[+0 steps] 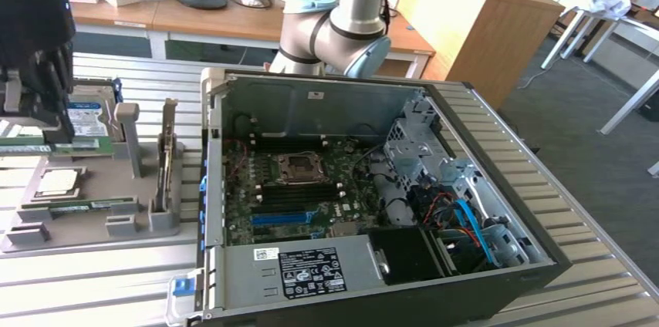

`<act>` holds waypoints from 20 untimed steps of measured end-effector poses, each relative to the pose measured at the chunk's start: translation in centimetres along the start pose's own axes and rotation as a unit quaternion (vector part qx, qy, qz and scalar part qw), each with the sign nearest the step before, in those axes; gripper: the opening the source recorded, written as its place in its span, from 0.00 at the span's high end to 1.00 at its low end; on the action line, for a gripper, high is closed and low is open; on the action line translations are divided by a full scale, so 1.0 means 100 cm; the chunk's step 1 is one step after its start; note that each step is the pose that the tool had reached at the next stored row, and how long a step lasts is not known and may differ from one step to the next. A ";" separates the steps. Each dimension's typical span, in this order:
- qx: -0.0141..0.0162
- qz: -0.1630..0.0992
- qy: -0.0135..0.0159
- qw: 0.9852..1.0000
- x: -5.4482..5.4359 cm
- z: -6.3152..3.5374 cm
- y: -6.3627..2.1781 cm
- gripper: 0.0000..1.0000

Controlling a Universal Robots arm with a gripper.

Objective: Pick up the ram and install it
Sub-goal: 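Pick up the ram and move it above insertion slot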

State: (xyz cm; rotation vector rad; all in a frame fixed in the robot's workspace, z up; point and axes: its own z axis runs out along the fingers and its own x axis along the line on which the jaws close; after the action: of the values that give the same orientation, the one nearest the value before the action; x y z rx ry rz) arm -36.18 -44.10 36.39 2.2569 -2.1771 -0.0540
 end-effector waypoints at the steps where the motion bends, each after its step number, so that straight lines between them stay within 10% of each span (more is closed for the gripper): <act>1: 0.000 0.000 0.000 1.000 0.000 -0.0025 0.0001 0.89; 20: 0.000 0.000 0.000 1.000 -0.001 -0.0343 0.0009 0.89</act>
State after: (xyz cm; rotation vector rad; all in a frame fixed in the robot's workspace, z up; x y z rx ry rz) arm -36.17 -44.10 39.82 2.2567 -2.1768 -0.0534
